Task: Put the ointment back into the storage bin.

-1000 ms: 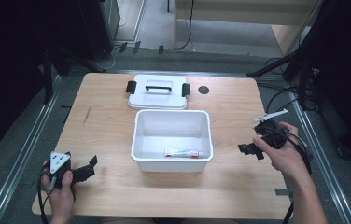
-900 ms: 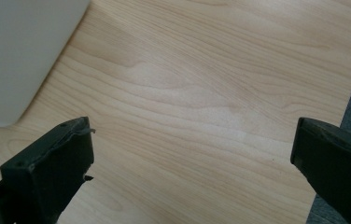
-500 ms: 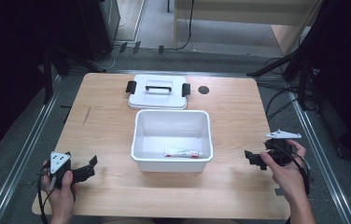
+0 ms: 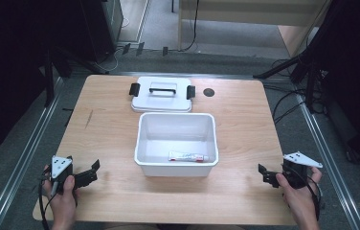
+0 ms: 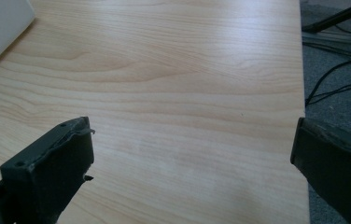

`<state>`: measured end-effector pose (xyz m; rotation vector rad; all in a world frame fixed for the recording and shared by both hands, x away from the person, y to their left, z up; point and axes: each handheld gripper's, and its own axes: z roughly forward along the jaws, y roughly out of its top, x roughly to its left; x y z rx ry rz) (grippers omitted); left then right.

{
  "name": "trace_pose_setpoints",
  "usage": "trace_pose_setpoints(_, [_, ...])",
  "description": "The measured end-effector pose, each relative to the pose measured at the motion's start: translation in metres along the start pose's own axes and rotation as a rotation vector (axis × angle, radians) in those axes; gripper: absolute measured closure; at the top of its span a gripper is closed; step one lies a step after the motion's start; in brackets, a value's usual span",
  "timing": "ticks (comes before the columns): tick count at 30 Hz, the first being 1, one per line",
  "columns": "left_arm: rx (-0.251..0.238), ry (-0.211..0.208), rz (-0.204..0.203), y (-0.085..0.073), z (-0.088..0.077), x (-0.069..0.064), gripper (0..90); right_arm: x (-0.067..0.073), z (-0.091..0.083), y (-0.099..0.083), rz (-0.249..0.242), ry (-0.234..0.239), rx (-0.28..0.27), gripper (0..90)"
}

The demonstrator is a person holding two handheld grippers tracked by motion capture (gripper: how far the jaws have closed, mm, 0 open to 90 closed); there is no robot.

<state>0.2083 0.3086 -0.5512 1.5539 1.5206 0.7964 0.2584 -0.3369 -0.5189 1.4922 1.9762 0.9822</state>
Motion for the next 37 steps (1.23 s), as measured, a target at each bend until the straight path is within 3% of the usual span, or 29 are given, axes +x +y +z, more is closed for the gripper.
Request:
trace_pose_setpoints(13, [0.004, -0.004, 0.002, 0.0, 0.0, 0.0, 0.0, -0.021, -0.018, -0.035, 0.058, -0.016, -0.059, 0.0])
trace_pose_setpoints(29, [0.002, -0.004, -0.002, 0.0, 0.0, 0.0, 0.0, -0.031, -0.032, -0.061, 0.101, -0.015, -0.113, 0.0])
trace_pose_setpoints(37, [0.006, -0.007, -0.006, 0.0, 0.0, 0.001, 0.0, -0.028, -0.039, -0.061, 0.117, 0.01, -0.138, 0.0])
